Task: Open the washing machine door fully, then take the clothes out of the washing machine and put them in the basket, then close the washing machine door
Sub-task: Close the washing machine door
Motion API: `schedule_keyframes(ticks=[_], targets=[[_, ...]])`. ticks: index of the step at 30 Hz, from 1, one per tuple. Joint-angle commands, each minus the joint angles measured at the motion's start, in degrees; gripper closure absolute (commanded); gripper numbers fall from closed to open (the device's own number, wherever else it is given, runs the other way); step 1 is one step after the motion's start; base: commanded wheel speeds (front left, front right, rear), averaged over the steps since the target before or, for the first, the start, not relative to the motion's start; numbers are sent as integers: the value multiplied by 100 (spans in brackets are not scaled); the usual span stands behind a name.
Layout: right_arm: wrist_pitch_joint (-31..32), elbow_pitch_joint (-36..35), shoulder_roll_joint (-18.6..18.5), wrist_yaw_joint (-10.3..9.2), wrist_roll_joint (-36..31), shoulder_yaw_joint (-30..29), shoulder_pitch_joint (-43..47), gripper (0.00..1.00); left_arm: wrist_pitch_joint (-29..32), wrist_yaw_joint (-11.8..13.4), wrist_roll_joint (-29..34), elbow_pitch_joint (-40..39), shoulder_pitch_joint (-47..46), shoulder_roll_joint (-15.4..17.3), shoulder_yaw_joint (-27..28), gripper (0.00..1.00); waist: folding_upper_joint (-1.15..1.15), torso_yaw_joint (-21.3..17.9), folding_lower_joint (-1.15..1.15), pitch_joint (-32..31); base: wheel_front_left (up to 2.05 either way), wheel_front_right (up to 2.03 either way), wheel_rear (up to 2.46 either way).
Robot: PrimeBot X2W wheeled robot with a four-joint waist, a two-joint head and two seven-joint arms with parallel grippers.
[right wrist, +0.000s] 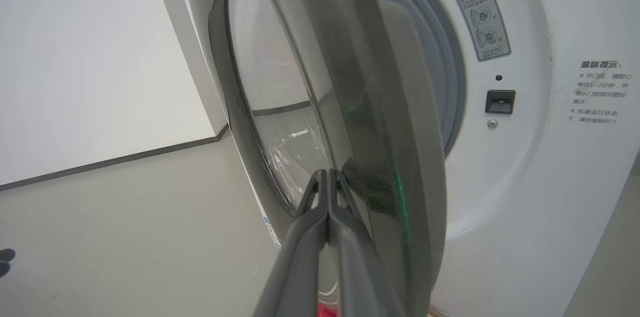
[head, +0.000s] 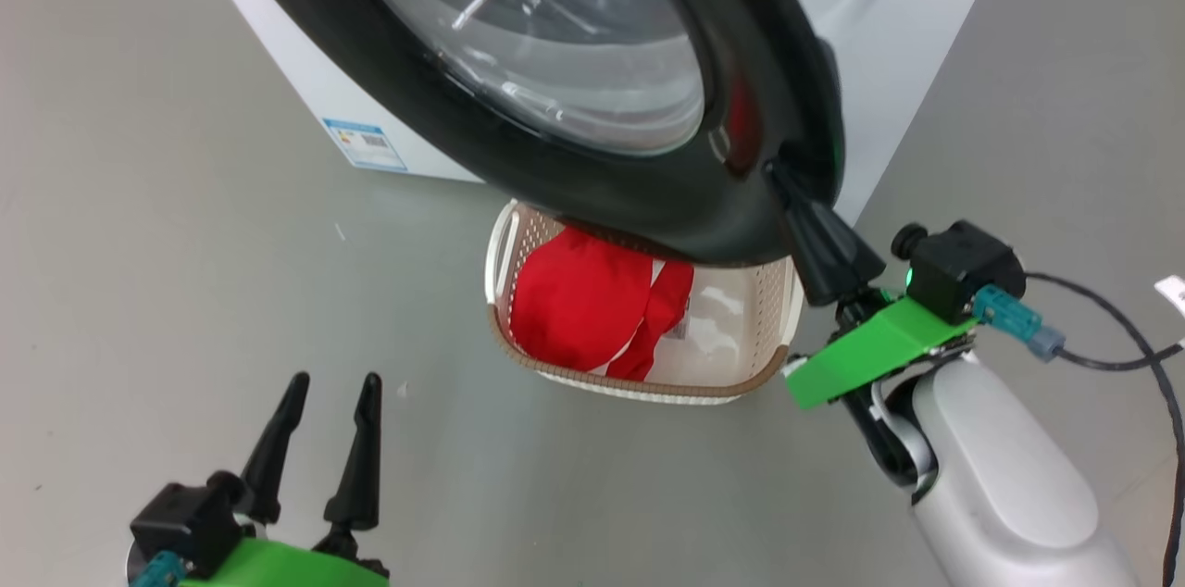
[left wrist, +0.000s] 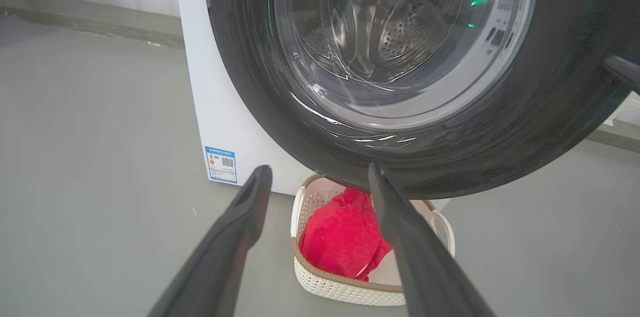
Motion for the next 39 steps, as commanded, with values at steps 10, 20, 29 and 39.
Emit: schedule_keyframes(ticks=[10, 20, 29, 39], targets=[[-37, -169, 45, 18, -307, -254, -652, 100, -70, -31, -139, -212, -525, 88, 39, 0, 0, 164, 0, 592, 0, 0, 0], [-37, -190, 27, 18, -542, -571, -1144, 100, -70, -31, -227, -260, -798, 56, -71, 0, 0, 321, 0, 980, 0, 0, 0], [-37, -223, -87, 18, -727, -853, -1744, 100, -70, -31, -286, -323, -1089, 41, -218, 0, 0, 479, 0, 1402, 0, 0, 0], [-37, -340, -232, 18, -844, -1298, -2369, 100, -70, -31, -360, -379, -1298, -13, -400, 0, 0, 674, 0, 1746, 0, 0, 0]])
